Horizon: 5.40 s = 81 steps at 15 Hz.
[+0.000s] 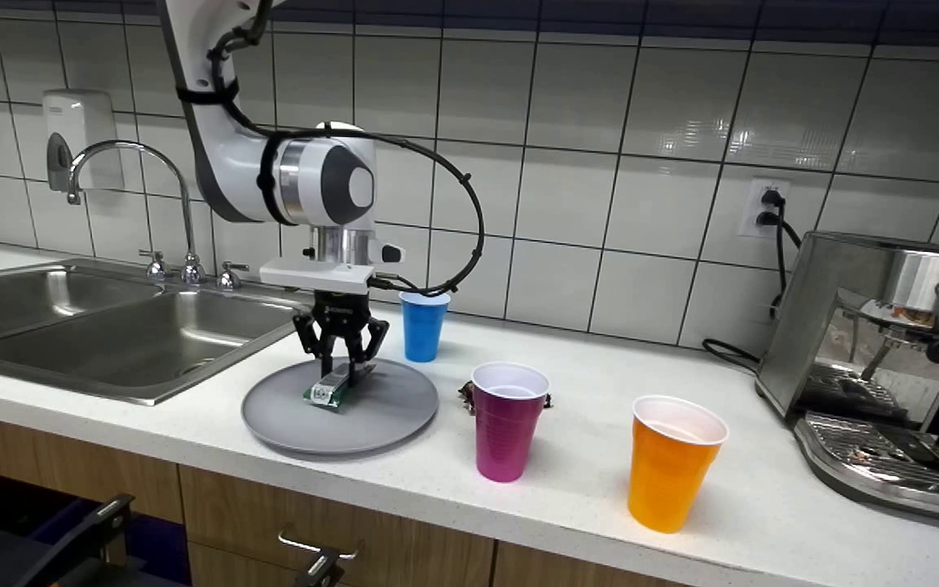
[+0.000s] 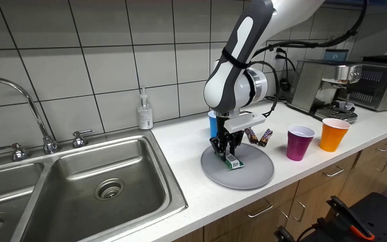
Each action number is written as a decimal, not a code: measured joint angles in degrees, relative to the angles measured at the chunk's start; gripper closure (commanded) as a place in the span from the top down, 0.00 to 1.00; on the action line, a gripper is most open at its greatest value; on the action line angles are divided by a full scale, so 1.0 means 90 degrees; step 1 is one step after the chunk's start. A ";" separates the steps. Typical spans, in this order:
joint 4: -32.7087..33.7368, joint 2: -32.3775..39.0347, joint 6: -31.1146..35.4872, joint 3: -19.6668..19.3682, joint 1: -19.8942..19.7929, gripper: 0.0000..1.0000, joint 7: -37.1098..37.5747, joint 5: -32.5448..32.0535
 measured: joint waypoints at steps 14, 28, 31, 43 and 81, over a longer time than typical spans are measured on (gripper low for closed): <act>0.0921 0.0028 -0.0496 0.0274 0.0379 0.15 0.0510 0.0086; 0.2272 0.1149 -0.0928 0.0305 0.1034 0.15 0.1277 0.0080; 0.2486 0.1372 -0.0966 0.0305 0.1054 0.15 0.1524 0.0086; 0.2290 0.1143 -0.1033 0.0247 0.0888 1.00 0.1572 0.0088; 0.3949 0.1437 -0.1536 -0.0097 -0.0159 0.74 0.0815 0.0088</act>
